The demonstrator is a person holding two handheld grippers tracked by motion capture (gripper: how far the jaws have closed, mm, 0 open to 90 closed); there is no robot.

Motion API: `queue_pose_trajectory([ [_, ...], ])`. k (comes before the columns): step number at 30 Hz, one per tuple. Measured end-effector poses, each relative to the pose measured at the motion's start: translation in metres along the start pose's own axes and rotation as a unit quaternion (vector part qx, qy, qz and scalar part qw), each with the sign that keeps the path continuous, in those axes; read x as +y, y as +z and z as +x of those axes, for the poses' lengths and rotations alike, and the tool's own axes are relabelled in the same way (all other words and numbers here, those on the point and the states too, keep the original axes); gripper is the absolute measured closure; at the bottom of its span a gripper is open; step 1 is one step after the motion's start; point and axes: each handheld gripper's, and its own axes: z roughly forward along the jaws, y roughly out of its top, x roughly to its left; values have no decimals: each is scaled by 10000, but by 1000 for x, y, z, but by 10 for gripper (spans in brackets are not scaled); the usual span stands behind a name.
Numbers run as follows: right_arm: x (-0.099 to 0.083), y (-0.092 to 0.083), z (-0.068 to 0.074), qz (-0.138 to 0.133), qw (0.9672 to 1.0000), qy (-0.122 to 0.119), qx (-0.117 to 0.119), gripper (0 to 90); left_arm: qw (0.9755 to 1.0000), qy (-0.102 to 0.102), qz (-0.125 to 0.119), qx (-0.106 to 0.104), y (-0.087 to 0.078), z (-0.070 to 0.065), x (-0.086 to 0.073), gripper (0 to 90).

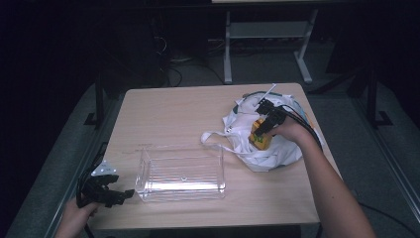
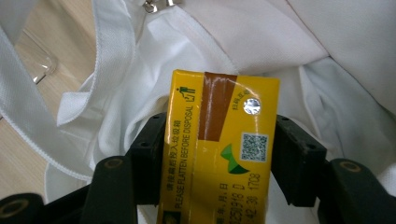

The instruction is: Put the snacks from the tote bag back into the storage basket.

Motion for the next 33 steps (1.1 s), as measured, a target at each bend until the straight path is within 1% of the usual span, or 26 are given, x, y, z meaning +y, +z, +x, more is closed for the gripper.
queue_pose_trajectory([
  [3, 0, 3, 1, 62, 10000, -20, 4, 474, 10000, -13, -9, -1, 0, 0, 0, 137],
  [6, 0, 3, 2, 64, 10000, -54, -31, 496, 10000, -13, -21, 2, 0, 0, 0, 137],
  [10, 0, 3, 4, 90, 9998, -113, -120, 505, 10000, 5, -9, 2, 0, 0, 0, 137],
  [13, 1, 2, 5, 126, 9997, -137, -143, 509, 10000, 2, -7, 3, 0, 0, 0, 137],
  [21, 1, 2, 5, 173, 9996, -155, -136, 513, 10000, -14, -23, 2, 0, 0, 0, 137],
  [23, 1, 1, 5, 188, 9996, -191, -132, 513, 10000, -6, -1, 3, 0, 1, 0, 137],
  [28, 0, -4, 5, 153, 9996, -217, -139, 514, 10000, -9, 0, -1, 0, 0, 0, 137],
  [32, 1, -11, 3, 113, 9996, -229, -146, 514, 10000, -12, 1, 6, 0, 0, 0, 137],
  [33, 0, -15, 3, 64, 9996, -205, -170, 514, 10000, 5, -3, 5, 0, 0, 0, 137],
])
